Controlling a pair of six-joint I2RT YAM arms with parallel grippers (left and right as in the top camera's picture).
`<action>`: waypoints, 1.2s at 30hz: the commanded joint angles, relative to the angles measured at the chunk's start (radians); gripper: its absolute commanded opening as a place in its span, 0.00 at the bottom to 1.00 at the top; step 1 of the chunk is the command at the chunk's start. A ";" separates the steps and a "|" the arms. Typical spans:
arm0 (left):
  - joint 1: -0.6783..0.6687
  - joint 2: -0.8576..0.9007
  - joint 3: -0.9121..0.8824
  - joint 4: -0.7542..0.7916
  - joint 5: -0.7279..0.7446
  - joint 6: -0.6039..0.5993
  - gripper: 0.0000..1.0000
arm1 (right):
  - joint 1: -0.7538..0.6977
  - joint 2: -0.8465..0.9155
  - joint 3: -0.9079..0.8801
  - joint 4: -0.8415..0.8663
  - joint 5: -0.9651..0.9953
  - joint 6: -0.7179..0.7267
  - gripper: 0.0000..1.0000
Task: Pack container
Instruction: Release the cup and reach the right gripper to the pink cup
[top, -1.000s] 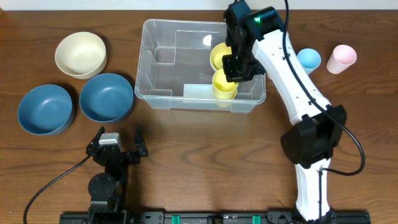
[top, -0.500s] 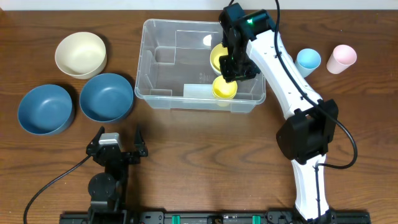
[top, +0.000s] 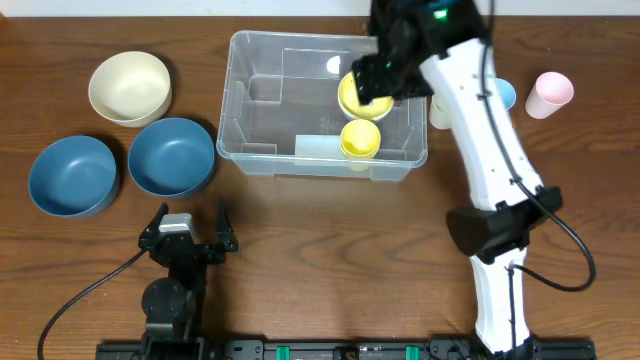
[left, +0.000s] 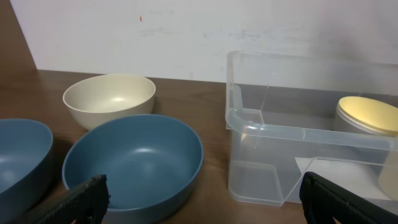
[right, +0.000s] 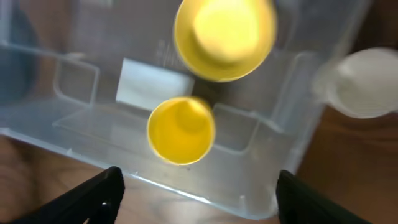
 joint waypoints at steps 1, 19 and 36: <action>0.005 -0.006 -0.023 -0.034 -0.008 0.014 0.98 | -0.119 -0.032 0.025 -0.007 0.024 0.005 0.82; 0.005 -0.006 -0.023 -0.034 -0.008 0.014 0.98 | -0.709 0.035 -0.047 0.138 0.044 0.042 0.82; 0.005 -0.006 -0.023 -0.034 -0.008 0.013 0.98 | -0.750 0.335 -0.047 0.203 0.053 0.031 0.79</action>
